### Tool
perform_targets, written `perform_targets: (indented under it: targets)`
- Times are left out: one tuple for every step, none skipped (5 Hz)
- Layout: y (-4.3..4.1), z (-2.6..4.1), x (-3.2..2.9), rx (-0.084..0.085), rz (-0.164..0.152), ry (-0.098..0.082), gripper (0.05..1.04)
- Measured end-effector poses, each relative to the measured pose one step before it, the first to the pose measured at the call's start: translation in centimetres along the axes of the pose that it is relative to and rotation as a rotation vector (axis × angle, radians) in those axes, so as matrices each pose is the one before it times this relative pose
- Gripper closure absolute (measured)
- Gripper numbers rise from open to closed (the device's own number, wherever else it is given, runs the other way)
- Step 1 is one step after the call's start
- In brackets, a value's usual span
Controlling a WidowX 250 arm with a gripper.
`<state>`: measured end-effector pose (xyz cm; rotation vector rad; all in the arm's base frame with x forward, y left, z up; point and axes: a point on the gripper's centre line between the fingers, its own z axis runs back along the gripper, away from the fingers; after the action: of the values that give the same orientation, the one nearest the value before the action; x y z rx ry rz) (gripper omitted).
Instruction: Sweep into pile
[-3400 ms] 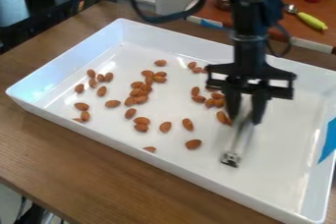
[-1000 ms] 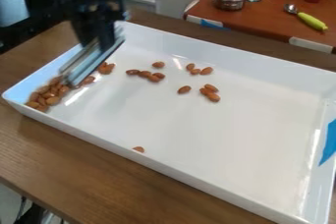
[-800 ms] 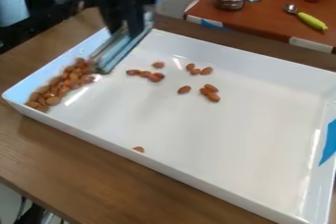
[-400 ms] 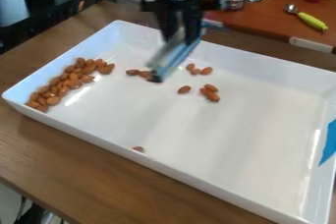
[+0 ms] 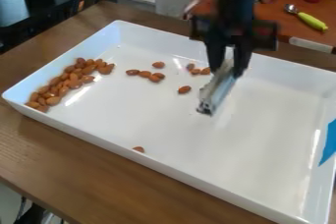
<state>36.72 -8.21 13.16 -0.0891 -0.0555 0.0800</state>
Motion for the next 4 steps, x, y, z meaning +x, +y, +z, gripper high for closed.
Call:
perform_targets:
  targets:
    - [-1.371, -2.276, 1.429, 0.0449, 0.0047, -0.009, 0.733]
    - [-0.488, -2.06, 1.038, 0.0332, 0.0134, 0.013, 0.733]
    - [0.25, -0.331, 1.305, 0.0128, 0.0081, -0.0095, 0.733]
    - [1.212, -0.059, 0.627, -0.0037, 0.0151, -0.003, 0.733]
